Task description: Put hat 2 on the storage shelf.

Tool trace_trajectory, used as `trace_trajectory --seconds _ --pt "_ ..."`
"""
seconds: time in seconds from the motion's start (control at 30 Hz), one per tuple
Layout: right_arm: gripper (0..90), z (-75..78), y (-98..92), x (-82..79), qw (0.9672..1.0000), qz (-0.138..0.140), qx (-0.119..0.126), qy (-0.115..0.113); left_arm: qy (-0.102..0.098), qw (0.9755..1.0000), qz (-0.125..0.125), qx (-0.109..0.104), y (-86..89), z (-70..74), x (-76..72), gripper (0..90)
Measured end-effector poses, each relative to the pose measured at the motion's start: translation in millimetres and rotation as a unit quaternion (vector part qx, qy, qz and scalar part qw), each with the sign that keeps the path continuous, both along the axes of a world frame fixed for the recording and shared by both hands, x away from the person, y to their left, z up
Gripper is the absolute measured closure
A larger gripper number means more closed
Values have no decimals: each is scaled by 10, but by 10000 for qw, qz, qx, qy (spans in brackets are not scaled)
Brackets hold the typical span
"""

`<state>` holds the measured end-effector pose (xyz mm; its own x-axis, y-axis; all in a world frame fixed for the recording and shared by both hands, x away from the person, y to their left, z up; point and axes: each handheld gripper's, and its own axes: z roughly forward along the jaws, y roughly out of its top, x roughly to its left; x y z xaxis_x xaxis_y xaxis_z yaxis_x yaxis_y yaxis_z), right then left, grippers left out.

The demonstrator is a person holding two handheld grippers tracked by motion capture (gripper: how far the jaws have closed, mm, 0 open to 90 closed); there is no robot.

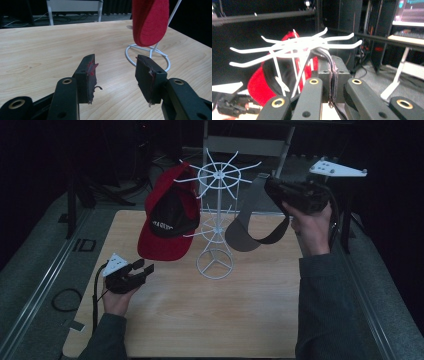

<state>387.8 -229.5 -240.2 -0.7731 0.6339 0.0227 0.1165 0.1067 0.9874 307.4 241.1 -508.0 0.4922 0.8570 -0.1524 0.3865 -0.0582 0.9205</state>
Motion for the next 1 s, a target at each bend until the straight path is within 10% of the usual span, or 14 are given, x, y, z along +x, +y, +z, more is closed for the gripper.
trace_trajectory --seconds 0.27,0.53,1.0 --pt "865 -153 96 77 9997 47 -150 207 -4 10000 6 -15 9 3 -3 512" --pt "577 -208 53 75 9993 -131 -235 264 3 10000 13 -1 -1 -2 1 501" --pt "338 -314 -102 4 9976 -646 -234 -2 29 10000 9 40 5 -7 4 493"
